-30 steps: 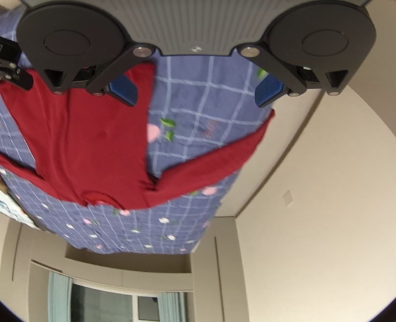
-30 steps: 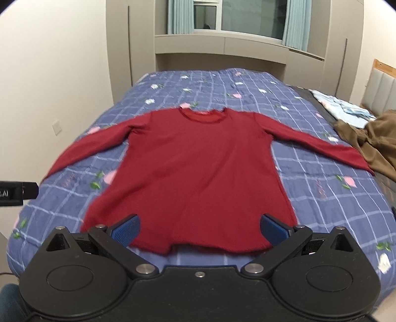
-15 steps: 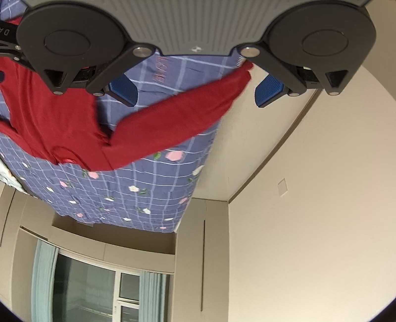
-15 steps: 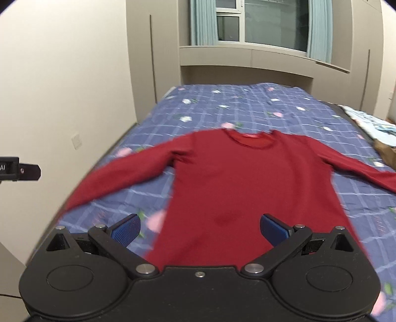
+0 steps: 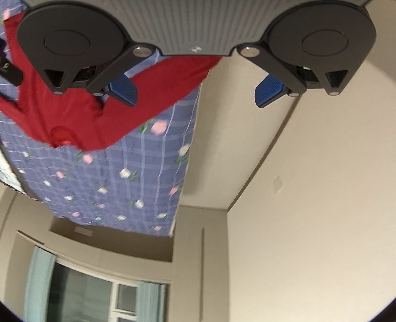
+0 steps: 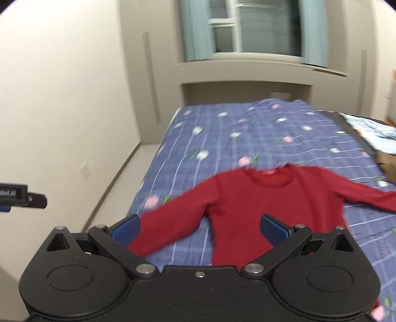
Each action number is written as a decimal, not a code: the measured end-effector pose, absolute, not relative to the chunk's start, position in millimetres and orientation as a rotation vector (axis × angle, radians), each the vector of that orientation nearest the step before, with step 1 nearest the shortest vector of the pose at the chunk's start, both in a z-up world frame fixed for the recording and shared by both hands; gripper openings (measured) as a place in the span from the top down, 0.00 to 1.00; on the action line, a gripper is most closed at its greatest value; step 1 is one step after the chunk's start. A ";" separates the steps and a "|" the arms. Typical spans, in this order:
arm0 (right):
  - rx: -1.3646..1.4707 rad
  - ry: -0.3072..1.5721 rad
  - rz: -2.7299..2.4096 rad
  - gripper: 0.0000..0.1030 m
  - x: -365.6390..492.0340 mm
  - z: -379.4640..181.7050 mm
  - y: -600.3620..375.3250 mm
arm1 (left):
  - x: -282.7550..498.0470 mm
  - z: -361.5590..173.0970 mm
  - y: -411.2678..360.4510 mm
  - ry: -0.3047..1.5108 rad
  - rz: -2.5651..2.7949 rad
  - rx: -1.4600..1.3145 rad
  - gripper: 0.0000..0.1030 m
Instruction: Fold small clothes
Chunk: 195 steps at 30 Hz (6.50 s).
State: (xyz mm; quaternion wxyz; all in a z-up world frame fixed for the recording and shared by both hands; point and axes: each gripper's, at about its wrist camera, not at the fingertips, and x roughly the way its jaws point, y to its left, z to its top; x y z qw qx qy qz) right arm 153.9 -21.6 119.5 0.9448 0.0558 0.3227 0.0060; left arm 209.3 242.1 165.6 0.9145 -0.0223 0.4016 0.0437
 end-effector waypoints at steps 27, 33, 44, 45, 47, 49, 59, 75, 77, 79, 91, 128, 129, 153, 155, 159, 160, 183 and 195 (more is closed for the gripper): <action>0.458 0.442 -0.531 0.01 262.3 151.8 -541.9 | 455.2 169.0 -136.8 0.793 -0.155 0.034 0.00; 0.661 0.630 -0.677 0.08 252.9 -28.0 -600.8 | 458.7 88.4 -201.1 0.892 -0.224 0.105 0.00; 0.821 0.647 -0.880 0.30 262.4 -115.8 -687.7 | 447.5 47.2 -261.6 1.003 -0.279 0.166 0.00; 0.838 0.648 -0.900 0.32 262.8 -120.9 -692.1 | 446.9 44.0 -265.0 1.007 -0.283 0.174 0.00; 0.860 0.645 -0.918 0.40 257.0 -120.9 -704.1 | 445.5 39.2 -271.0 1.022 -0.289 0.186 0.00; 0.877 0.651 -0.932 0.44 254.6 -124.3 -707.3 | 445.3 35.5 -274.5 1.039 -0.287 0.192 0.00; 0.853 0.679 -1.014 0.94 263.7 -129.8 -717.3 | 455.3 15.7 -268.4 1.135 -0.195 0.226 0.00; 0.463 0.578 -0.685 0.96 325.9 -27.4 -615.7 | 473.8 33.9 -211.0 1.154 -0.231 -0.004 0.00; 0.396 0.566 -0.603 0.96 341.2 -12.2 -591.7 | 476.1 41.2 -199.1 1.134 -0.246 -0.061 0.00; 0.334 0.554 -0.512 0.97 356.8 1.1 -564.9 | 478.4 49.6 -185.3 1.111 -0.254 -0.116 0.00; 0.154 0.613 -0.021 0.97 441.6 -6.8 -382.8 | 480.0 57.7 -102.4 1.006 -0.199 -0.294 0.00; 0.058 0.772 -0.154 0.37 415.4 -75.3 -415.2 | 515.7 -102.0 -104.6 1.233 -0.217 -0.285 0.29; 0.097 0.783 -0.190 0.38 418.8 -78.9 -431.5 | 517.2 -104.7 -106.6 1.243 -0.206 -0.284 0.34; 0.287 0.748 -0.093 0.93 445.8 -68.5 -474.6 | 499.3 -57.0 -94.3 1.070 -0.094 -0.230 1.00; 0.252 0.740 -0.070 0.93 446.9 -62.9 -466.5 | 500.8 -62.1 -88.0 1.082 -0.102 -0.258 1.00; 0.220 0.762 -0.086 0.93 452.4 -68.0 -460.0 | 508.6 -90.1 -87.7 1.176 -0.162 -0.321 0.96; 0.231 0.766 -0.096 0.93 452.7 -70.5 -462.0 | 509.3 -96.5 -91.4 1.193 -0.177 -0.314 0.94; 0.210 0.805 -0.142 0.79 432.2 -87.7 -469.9 | 501.1 -77.9 -103.3 1.108 -0.124 -0.176 0.98; 0.282 0.897 -0.149 0.62 458.4 -123.8 -470.2 | 505.3 -108.2 -78.0 1.140 -0.033 -0.137 0.98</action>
